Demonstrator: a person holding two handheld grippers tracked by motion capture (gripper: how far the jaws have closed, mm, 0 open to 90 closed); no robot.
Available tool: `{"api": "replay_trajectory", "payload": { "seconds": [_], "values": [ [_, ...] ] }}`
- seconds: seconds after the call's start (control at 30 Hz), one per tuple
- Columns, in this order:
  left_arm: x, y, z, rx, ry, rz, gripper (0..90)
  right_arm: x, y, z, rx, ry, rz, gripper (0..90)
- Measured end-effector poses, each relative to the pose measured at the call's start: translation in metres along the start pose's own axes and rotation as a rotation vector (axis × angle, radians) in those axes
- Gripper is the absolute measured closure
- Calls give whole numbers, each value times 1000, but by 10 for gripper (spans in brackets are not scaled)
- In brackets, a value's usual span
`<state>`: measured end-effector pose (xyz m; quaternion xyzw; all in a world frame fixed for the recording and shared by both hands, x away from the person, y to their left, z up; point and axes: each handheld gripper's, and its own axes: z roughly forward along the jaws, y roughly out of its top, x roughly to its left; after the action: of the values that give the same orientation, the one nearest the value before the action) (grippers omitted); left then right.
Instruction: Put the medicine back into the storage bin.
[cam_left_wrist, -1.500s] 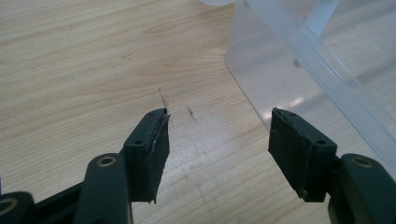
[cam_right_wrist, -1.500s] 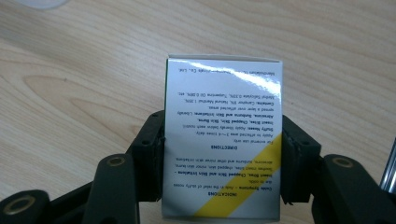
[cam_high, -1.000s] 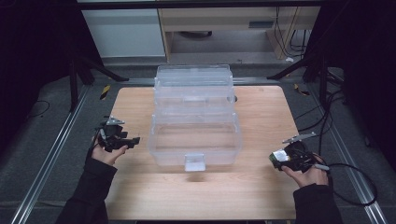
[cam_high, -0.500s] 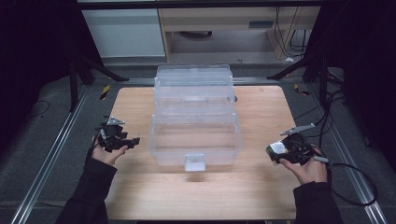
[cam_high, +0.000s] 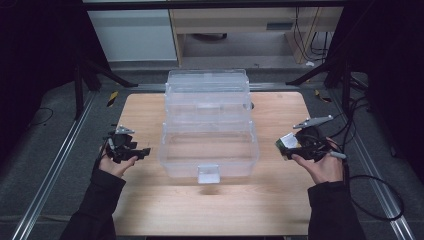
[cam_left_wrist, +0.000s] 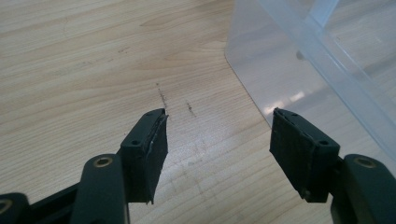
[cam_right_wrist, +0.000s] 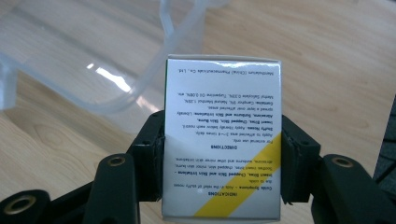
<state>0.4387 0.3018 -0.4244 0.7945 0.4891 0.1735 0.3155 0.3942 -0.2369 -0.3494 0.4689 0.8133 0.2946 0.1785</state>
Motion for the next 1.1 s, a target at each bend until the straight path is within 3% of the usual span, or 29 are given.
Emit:
{"api": "replay_trajectory", "payload": {
  "seconds": [0.13,0.43,1.1],
  "values": [
    [0,0,0,2,1,0,359,4,14,-2,-30,19,-15,452],
    [0,0,1,3,1,2,360,18,37,6,-35,41,-53,452],
    [0,-1,1,5,-1,0,360,42,64,25,-21,86,-110,453]
  ]
}}
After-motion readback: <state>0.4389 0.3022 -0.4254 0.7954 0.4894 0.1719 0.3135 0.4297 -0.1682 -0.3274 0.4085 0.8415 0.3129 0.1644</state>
